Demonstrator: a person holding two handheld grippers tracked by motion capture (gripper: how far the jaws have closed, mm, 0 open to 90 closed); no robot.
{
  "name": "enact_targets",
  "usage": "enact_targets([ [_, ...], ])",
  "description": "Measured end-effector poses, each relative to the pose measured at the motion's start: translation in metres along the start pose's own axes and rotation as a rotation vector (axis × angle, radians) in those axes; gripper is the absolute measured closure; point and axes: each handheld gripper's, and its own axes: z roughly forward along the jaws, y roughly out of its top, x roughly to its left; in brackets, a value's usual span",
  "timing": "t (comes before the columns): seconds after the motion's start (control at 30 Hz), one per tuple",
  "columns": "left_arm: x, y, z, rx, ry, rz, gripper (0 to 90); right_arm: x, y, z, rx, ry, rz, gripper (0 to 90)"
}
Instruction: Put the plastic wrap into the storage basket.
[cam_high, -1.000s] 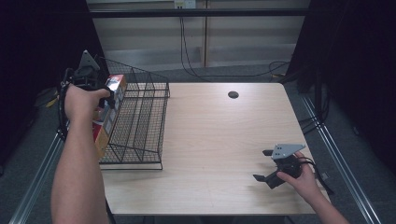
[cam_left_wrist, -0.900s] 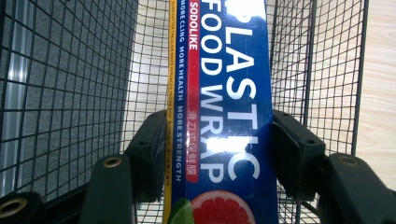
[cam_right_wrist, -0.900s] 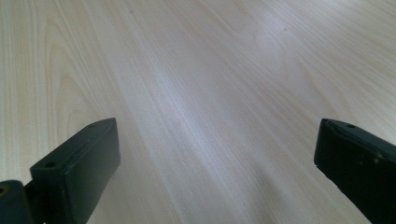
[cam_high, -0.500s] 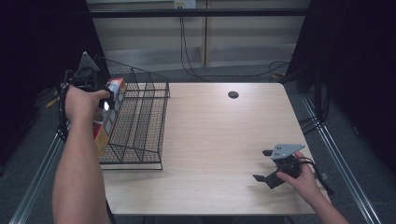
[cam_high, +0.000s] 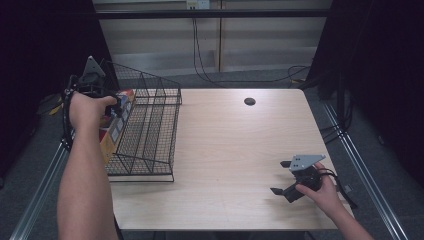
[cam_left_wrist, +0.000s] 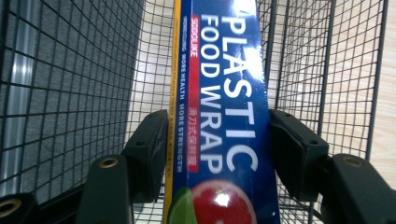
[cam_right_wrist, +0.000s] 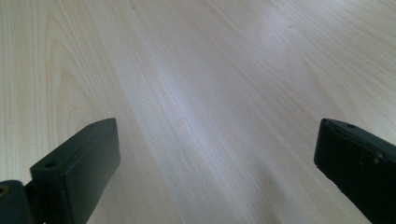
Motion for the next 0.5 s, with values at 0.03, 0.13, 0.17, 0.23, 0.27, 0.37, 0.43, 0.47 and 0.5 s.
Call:
enact_targets([
  [0.03,0.000,0.000,0.000,0.000,0.000,0.000,41.4,0.000,0.000,0.000,0.000,-0.001,0.000,0.3],
  [0.13,0.001,0.001,-0.013,-0.070,-0.027,-0.017,45.7,0.000,0.000,0.000,0.001,-0.003,0.002,0.2],
  [0.17,0.001,0.001,-0.013,-0.070,-0.027,-0.017,44.3,0.000,0.000,0.000,0.001,-0.003,0.002,0.2],
  [0.23,0.000,0.002,-0.020,-0.070,-0.026,-0.006,43.0,0.000,0.000,0.001,0.001,0.000,0.000,0.3],
  [0.27,-0.003,0.001,-0.026,-0.078,-0.035,-0.011,42.9,0.001,0.000,0.001,0.002,0.003,0.000,0.2],
  [0.37,-0.006,0.001,-0.028,-0.086,-0.041,0.003,42.1,0.001,0.000,0.001,0.002,0.002,-0.001,0.2],
  [0.43,-0.009,0.000,-0.028,-0.088,-0.055,0.010,40.7,0.001,0.000,0.001,0.005,0.003,-0.001,0.2],
  [0.47,-0.012,0.000,-0.028,-0.086,-0.061,0.008,40.1,0.001,0.000,0.000,0.004,0.002,0.001,0.2],
  [0.5,-0.014,-0.001,-0.027,-0.084,-0.068,0.012,39.8,0.001,0.000,0.000,0.004,0.001,0.001,0.2],
])
